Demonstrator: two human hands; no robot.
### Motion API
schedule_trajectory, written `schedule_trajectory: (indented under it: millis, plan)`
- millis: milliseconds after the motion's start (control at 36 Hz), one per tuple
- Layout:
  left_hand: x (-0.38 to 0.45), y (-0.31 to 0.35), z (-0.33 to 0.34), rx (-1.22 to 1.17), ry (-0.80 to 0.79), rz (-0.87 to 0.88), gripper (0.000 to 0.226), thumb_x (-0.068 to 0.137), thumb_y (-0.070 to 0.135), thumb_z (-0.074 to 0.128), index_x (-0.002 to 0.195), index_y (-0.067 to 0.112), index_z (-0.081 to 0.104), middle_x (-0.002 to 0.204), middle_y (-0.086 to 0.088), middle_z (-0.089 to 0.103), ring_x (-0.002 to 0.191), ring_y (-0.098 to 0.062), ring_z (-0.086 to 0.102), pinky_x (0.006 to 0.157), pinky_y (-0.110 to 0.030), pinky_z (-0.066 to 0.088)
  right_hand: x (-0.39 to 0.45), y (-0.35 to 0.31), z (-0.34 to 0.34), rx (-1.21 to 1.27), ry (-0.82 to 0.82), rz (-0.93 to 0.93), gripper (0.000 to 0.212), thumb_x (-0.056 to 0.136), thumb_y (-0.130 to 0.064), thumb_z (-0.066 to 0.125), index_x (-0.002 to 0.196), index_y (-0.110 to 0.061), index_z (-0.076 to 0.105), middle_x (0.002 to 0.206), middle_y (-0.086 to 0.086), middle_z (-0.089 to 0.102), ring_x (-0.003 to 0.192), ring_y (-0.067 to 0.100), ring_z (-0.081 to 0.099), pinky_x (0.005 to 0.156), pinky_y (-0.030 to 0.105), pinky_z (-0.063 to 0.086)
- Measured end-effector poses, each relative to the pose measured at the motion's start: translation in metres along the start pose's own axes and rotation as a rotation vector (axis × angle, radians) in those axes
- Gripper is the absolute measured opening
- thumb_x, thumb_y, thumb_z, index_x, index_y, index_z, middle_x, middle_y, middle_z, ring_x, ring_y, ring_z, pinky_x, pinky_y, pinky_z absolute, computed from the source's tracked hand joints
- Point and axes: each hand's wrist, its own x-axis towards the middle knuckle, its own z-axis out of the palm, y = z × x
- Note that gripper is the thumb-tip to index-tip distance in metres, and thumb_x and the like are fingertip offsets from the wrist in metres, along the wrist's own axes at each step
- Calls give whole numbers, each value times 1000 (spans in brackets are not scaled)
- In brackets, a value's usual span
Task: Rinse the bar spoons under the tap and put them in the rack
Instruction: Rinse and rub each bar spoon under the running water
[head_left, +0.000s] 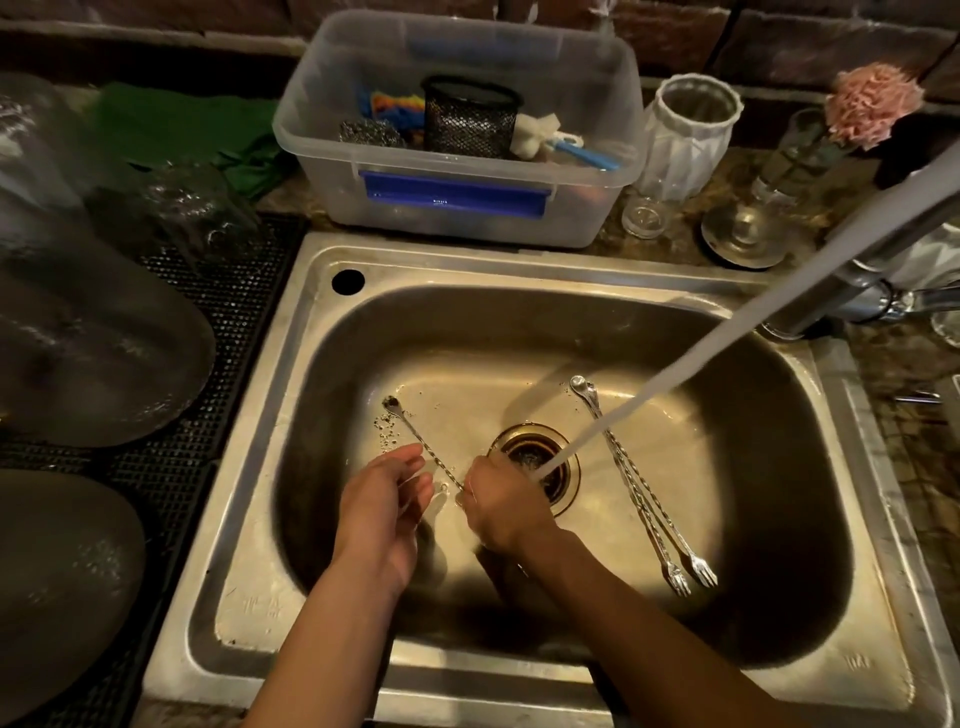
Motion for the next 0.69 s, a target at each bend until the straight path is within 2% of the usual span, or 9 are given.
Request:
schedule_trajectory:
  millis: [111,222,278,361,472,528,583,639,694]
  plan:
    - [-2,-1,-1,-71,-80,-124,28,96,-2,40,94,7,66,96,-8,67,85,-18,63,72,-25,53,-1,1,-5,120,9,54,26,99,-24,52,117,-5,56,124,14,56,119,30,51,107,43,39]
    - [-3,-1,1,-129,-93,-193,29,93,-5,37,97,5,65,102,-10,68,90,-21,65,82,-29,53,-5,7,-9,290,-10,79,16,100,-22,51,106,-8,56,111,15,63,106,28,58,95,40,47]
    - [-3,-3,2,-118,-73,-197,29,93,-6,38,103,3,64,104,-11,68,92,-22,66,86,-30,52,-10,14,-11,493,-21,87,5,100,-13,50,94,-13,51,99,15,65,87,25,65,74,34,56]
    - [-2,-11,7,48,-24,-122,29,94,-4,41,111,3,64,108,-11,70,101,-24,66,90,-33,45,-16,24,-13,804,44,112,18,101,-6,45,85,-13,47,72,9,60,49,9,61,40,19,46]
    - [-5,-22,22,231,-67,-4,22,98,0,48,107,8,66,107,-10,71,104,-21,65,88,-35,49,-16,24,-19,864,120,98,16,98,-7,53,83,-14,52,68,10,66,39,5,56,36,19,41]
    - [-6,-25,31,251,-129,-12,18,99,3,49,108,7,65,89,-8,75,89,-18,69,82,-34,54,-17,24,-24,959,117,104,14,98,-7,53,84,-7,55,66,12,64,35,8,52,34,20,39]
    - [-9,-25,39,253,-220,-13,17,101,6,46,95,6,62,63,-7,68,53,-14,62,57,-31,52,-20,25,-26,1062,116,99,17,99,-7,52,83,-8,55,66,15,63,34,12,50,35,21,37]
    - [-12,-28,46,234,-296,-8,24,104,13,43,93,3,62,64,-15,53,38,-17,46,40,-28,42,-23,27,-28,1018,126,57,14,99,-8,52,87,-8,58,68,15,65,39,16,51,40,26,39]
    - [-13,-33,50,196,-338,3,32,106,18,40,92,4,66,75,-16,50,37,-16,40,35,-25,38,-26,29,-30,961,139,16,19,99,-8,52,83,-6,62,67,16,65,40,16,52,41,27,40]
